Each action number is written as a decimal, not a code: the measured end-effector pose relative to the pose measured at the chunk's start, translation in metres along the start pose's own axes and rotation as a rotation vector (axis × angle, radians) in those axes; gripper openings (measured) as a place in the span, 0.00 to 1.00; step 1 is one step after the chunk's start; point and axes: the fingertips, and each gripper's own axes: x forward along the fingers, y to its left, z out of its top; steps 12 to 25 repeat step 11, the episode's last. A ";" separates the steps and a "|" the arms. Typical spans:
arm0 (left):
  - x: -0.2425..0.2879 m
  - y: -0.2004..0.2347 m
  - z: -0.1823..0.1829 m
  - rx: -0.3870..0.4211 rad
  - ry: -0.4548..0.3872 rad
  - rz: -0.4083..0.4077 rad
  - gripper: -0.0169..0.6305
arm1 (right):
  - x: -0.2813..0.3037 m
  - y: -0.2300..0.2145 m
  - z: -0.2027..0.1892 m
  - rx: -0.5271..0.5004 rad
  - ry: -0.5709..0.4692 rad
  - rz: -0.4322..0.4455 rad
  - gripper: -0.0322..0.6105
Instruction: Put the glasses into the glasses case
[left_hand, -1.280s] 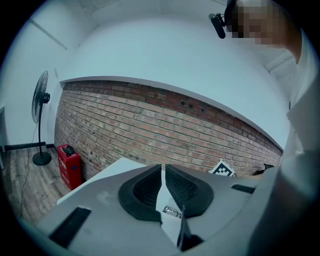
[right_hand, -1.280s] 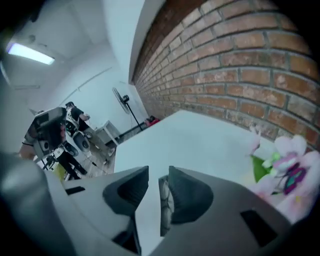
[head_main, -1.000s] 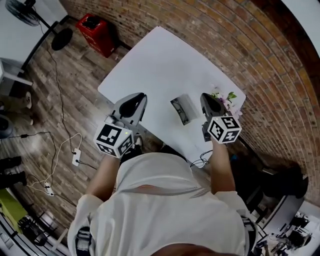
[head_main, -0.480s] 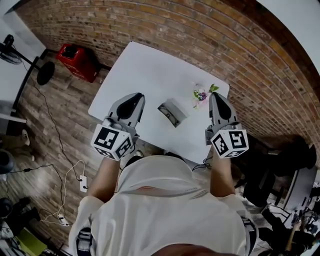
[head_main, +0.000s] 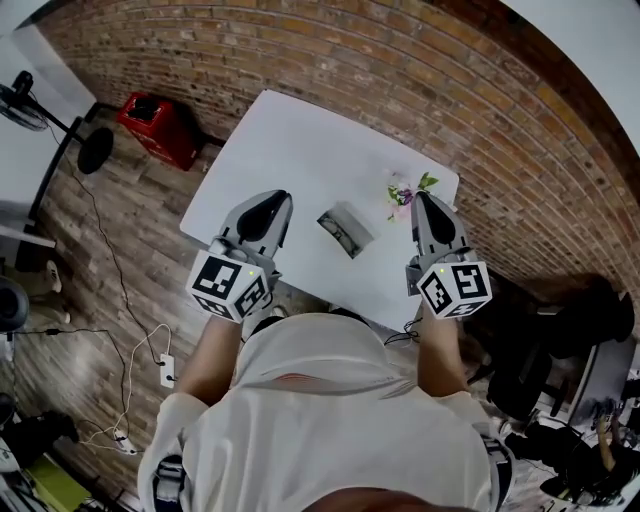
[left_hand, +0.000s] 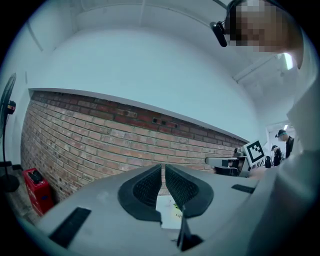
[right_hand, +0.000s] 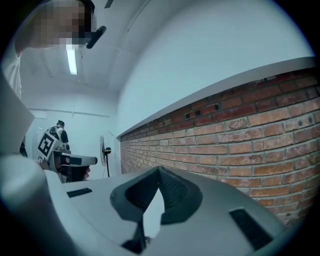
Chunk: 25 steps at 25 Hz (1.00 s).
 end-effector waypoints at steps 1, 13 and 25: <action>-0.002 0.000 -0.001 -0.001 0.001 0.004 0.08 | 0.000 0.002 0.000 -0.001 0.000 0.006 0.13; -0.004 -0.012 -0.007 -0.001 0.011 0.009 0.08 | -0.007 0.003 -0.010 0.004 0.030 0.034 0.13; -0.004 -0.012 -0.007 -0.001 0.011 0.009 0.08 | -0.007 0.003 -0.010 0.004 0.030 0.034 0.13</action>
